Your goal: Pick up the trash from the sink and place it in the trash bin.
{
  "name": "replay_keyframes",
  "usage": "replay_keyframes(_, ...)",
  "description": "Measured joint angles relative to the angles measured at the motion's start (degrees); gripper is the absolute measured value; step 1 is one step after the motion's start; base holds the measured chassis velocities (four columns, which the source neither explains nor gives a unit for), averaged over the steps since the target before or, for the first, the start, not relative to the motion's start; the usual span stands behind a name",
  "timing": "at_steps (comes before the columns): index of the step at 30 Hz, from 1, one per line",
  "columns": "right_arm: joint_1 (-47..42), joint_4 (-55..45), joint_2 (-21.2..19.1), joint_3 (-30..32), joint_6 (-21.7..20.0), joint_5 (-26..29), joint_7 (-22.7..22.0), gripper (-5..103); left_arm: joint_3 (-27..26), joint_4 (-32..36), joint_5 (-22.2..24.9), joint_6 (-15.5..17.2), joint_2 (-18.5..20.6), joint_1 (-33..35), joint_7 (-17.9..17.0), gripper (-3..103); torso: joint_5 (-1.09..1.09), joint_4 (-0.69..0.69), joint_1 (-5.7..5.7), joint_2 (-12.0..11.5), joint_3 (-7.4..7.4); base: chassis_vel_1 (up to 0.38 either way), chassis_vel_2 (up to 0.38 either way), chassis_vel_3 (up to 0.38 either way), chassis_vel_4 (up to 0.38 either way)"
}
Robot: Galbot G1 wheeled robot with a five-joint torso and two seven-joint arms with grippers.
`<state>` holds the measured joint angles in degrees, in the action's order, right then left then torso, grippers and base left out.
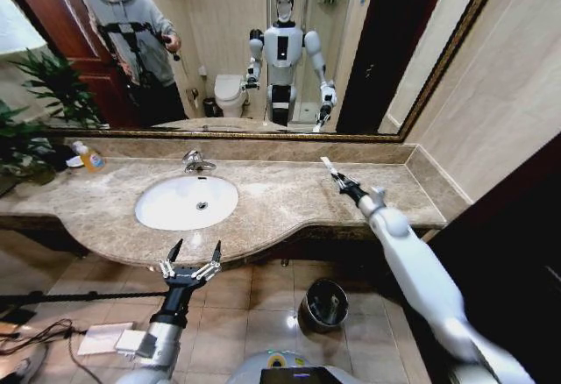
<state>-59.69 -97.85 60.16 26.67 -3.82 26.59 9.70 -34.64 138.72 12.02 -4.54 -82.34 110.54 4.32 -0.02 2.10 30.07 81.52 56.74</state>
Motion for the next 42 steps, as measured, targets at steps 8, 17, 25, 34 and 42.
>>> replay_keyframes(8, -20.54, -13.34, 6.04, 3.70, 9.45, -5.32, -5.84, 18, 0.00, 0.00, 0.00, 0.00, 0.00, 0.00, 0.00, 100, 0.01, 0.01, 0.00, 0.00, 0.00, 0.000, 0.000, 0.000, 0.000)
replay_keyframes(17, -35.28, -14.18, 15.31, 4.89, 19.81, -12.79, -7.19, 18, 0.00, 0.00, 0.00, 0.00, 0.00, 0.00, 0.00, 100, 0.01, 0.01, 0.00, 0.00, 0.00, 0.000, 0.000, 0.000, 0.000)
replay_keyframes(25, -36.85, -3.99, 20.92, 4.22, 26.53, -15.86, -9.24, 18, 0.00, 0.00, 0.00, 0.00, 0.00, 0.00, 0.00, 100, 0.01, 0.01, 0.00, 0.00, 0.01, 0.000, 0.000, 0.000, 0.000)
replay_keyframes(34, -31.45, 10.67, 19.53, 3.63, 26.96, -19.35, -8.07, 18, 0.00, 0.00, 0.00, 0.00, 0.00, 0.00, 0.00, 100, 0.01, 0.01, 0.01, -0.01, 0.01, 0.000, 0.000, 0.000, 0.000)
replay_keyframes(42, -25.04, 26.11, 19.18, 3.29, 22.72, -25.17, -7.15, 18, 0.00, 0.00, 0.00, 0.00, 0.00, 0.00, 0.00, 100, 0.02, 0.01, 0.01, -0.01, 0.01, 0.000, 0.000, 0.000, 0.000)
